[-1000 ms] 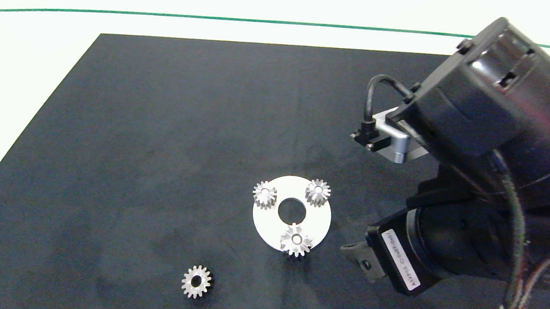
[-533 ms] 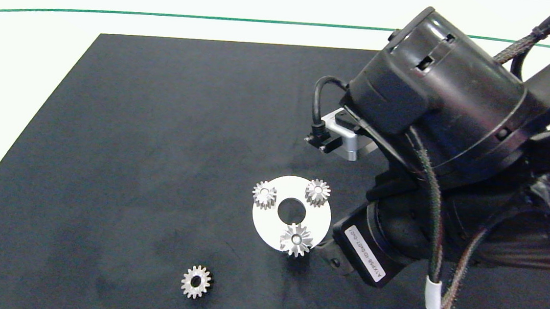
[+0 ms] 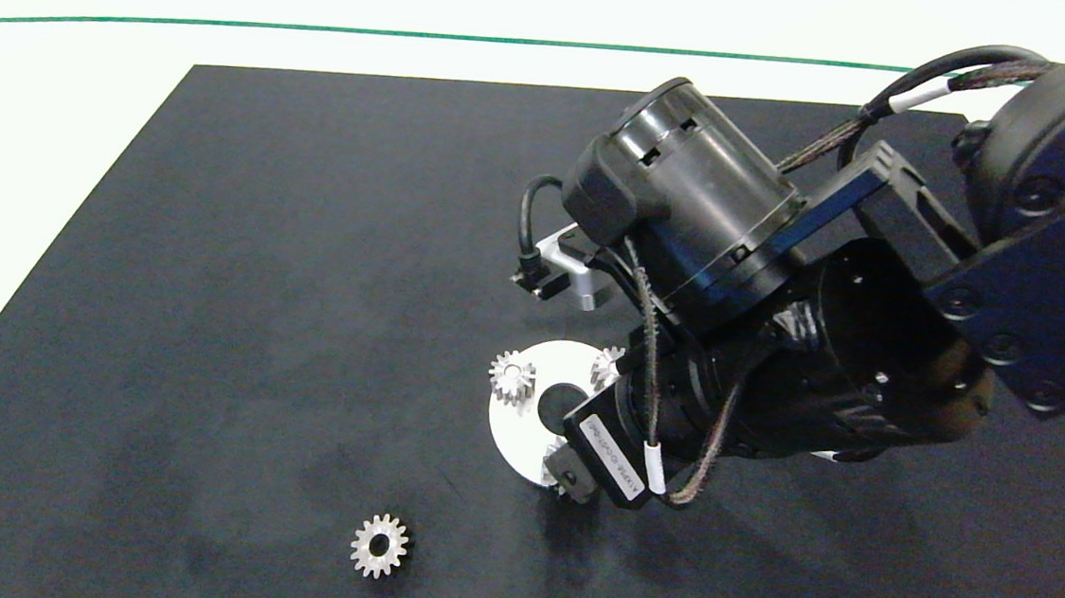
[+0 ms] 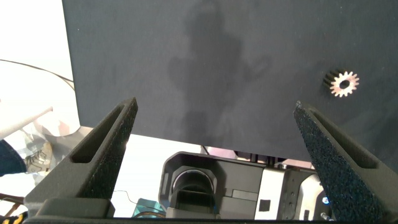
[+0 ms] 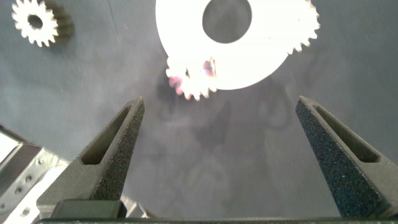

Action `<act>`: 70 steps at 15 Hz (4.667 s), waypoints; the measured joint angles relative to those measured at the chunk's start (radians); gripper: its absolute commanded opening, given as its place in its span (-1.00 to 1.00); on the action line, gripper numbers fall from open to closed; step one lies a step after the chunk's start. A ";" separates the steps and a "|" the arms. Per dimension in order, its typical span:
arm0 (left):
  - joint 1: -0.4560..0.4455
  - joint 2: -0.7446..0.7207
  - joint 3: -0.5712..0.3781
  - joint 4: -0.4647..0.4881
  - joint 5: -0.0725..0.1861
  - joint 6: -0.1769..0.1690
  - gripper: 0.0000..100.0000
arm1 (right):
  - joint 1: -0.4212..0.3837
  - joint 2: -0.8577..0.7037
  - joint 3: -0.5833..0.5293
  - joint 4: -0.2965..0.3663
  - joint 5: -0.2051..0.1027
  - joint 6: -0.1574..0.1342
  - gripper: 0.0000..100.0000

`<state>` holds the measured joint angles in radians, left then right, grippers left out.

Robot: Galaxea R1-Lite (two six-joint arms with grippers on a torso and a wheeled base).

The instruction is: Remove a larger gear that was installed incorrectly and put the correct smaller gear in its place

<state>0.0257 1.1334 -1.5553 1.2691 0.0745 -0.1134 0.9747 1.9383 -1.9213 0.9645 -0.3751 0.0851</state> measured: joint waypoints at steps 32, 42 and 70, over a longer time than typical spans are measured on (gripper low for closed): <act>-0.008 -0.017 0.009 -0.013 0.000 0.004 1.00 | -0.030 0.168 0.021 -0.073 0.044 -0.239 0.92; -0.008 -0.024 0.009 -0.014 0.000 0.004 1.00 | -0.040 0.177 0.046 -0.075 0.039 -0.242 0.53; -0.009 -0.038 0.009 -0.014 -0.001 0.007 1.00 | -0.031 0.190 0.062 -0.074 -0.001 -0.261 -0.58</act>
<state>0.0164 1.0957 -1.5462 1.2555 0.0736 -0.1062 0.9434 2.1287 -1.8589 0.8900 -0.3766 -0.1755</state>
